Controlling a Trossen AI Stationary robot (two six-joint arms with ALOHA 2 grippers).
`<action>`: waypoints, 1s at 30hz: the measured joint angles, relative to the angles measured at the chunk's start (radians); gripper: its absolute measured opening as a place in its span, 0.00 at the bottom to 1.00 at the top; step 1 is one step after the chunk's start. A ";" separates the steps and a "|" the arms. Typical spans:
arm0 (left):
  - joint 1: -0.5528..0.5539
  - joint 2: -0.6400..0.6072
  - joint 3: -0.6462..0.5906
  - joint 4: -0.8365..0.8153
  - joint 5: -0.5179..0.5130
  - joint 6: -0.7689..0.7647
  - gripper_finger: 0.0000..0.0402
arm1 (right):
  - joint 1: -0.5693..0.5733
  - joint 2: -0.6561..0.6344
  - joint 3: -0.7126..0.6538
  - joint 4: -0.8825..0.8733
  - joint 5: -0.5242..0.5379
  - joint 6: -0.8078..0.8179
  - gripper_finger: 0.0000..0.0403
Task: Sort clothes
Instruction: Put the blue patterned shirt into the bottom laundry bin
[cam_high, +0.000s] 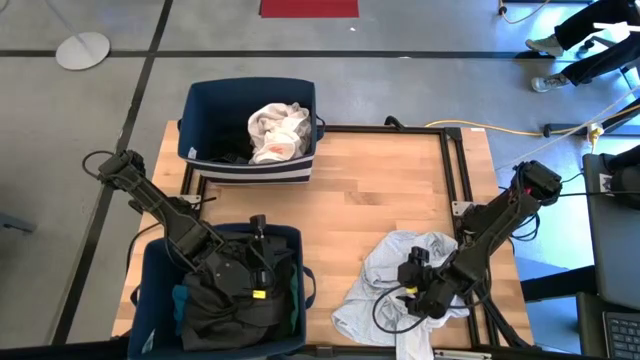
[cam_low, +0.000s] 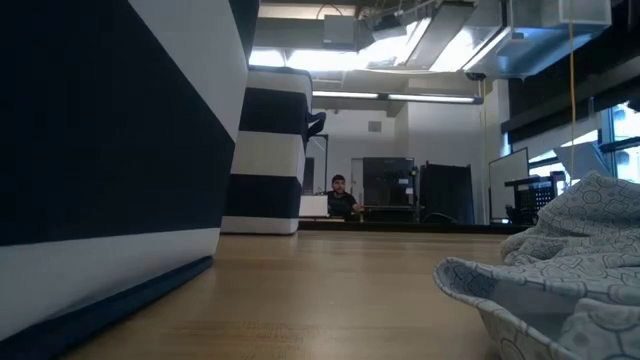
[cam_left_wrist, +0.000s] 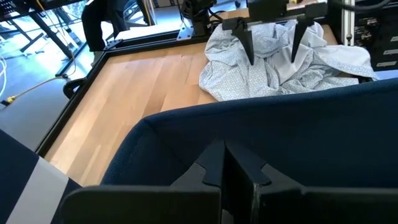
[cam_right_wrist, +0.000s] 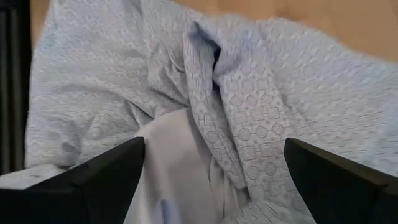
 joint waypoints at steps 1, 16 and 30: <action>0.000 0.000 0.000 0.000 0.000 0.000 0.00 | 0.002 0.010 -0.011 0.019 -0.001 0.003 0.95; 0.004 0.000 0.000 0.000 0.000 0.023 0.00 | -0.095 0.179 -0.023 0.098 -0.088 -0.026 0.95; 0.004 0.000 -0.019 0.001 0.000 0.023 0.00 | -0.201 0.208 -0.023 0.015 -0.088 -0.128 0.70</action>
